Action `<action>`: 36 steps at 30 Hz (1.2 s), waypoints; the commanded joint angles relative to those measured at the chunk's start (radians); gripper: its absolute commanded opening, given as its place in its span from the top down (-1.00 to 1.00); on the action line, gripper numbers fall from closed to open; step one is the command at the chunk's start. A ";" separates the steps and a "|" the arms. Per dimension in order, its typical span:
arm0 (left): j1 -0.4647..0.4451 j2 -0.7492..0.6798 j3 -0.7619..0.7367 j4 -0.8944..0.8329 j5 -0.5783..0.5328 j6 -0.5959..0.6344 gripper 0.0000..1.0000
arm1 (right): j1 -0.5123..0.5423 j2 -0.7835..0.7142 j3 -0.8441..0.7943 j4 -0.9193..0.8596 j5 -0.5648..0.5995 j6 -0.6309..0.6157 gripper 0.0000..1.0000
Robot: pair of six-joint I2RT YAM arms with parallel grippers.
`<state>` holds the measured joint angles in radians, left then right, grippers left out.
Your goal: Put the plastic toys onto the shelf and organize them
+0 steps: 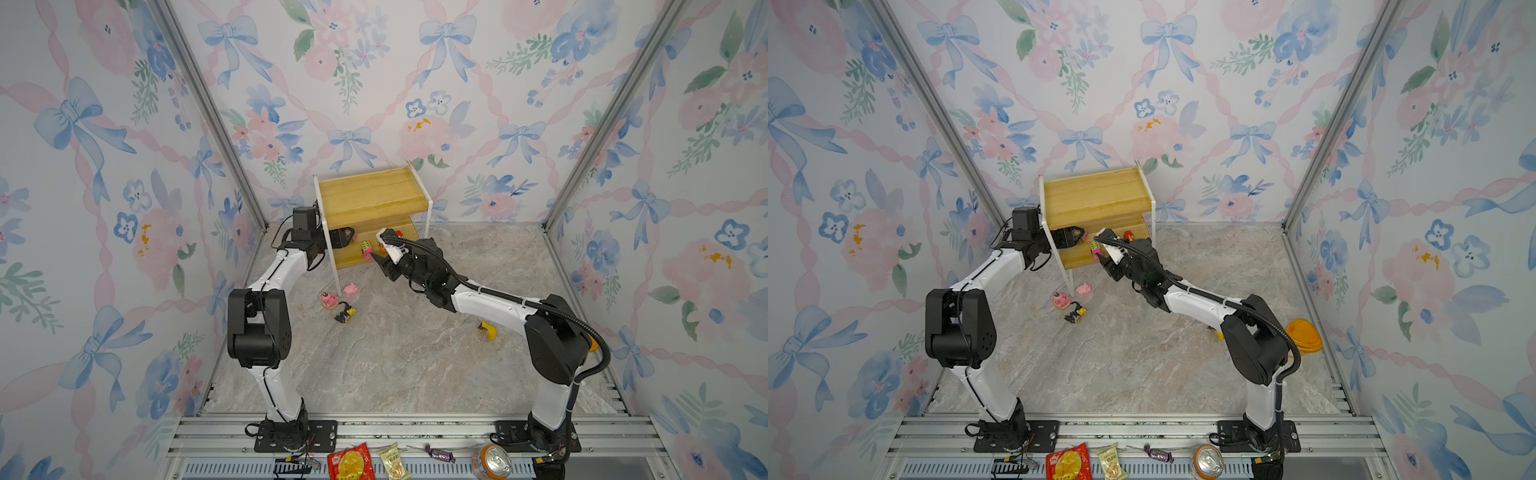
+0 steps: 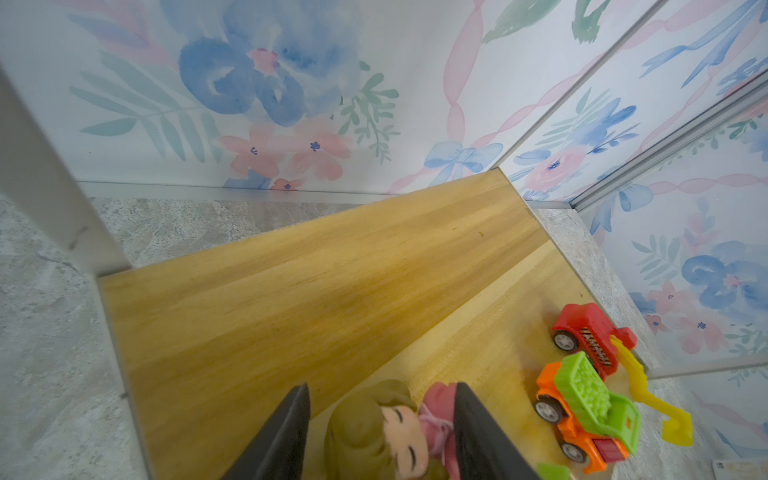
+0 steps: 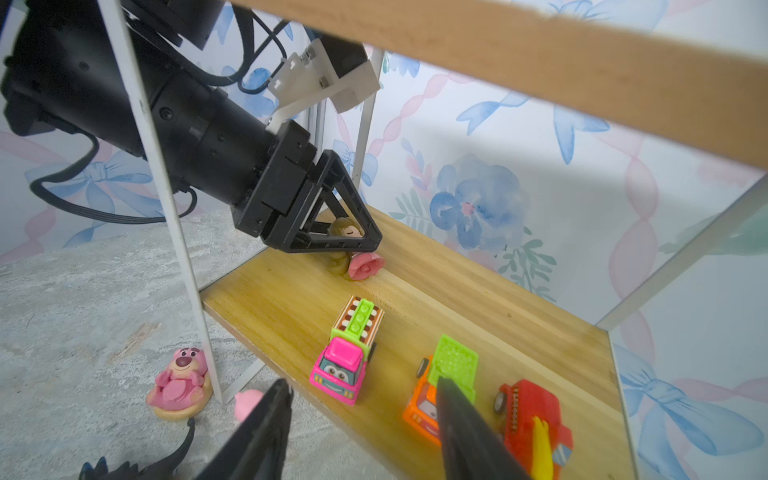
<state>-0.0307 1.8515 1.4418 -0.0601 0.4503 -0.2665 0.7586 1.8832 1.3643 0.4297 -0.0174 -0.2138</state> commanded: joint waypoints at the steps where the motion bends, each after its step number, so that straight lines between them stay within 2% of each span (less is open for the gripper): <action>1: 0.033 -0.009 -0.030 -0.020 -0.039 0.005 -0.08 | -0.009 -0.035 -0.018 0.033 0.009 0.021 -0.16; 8: 0.061 -0.021 -0.060 0.021 0.007 -0.050 0.01 | -0.008 -0.038 -0.020 0.039 0.006 0.027 -0.16; 24: 0.123 -0.091 -0.132 0.076 0.022 -0.127 0.02 | -0.010 -0.050 -0.028 0.047 0.001 0.047 -0.16; 30: 0.166 -0.161 -0.195 0.097 -0.003 -0.159 0.01 | -0.010 -0.065 -0.041 0.056 0.001 0.063 -0.16; 36: 0.204 -0.273 -0.283 0.097 -0.094 -0.211 0.00 | -0.012 -0.091 -0.054 0.055 0.004 0.085 -0.16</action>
<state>0.1608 1.6470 1.1957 0.0292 0.4141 -0.4412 0.7578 1.8359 1.3266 0.4606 -0.0177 -0.1589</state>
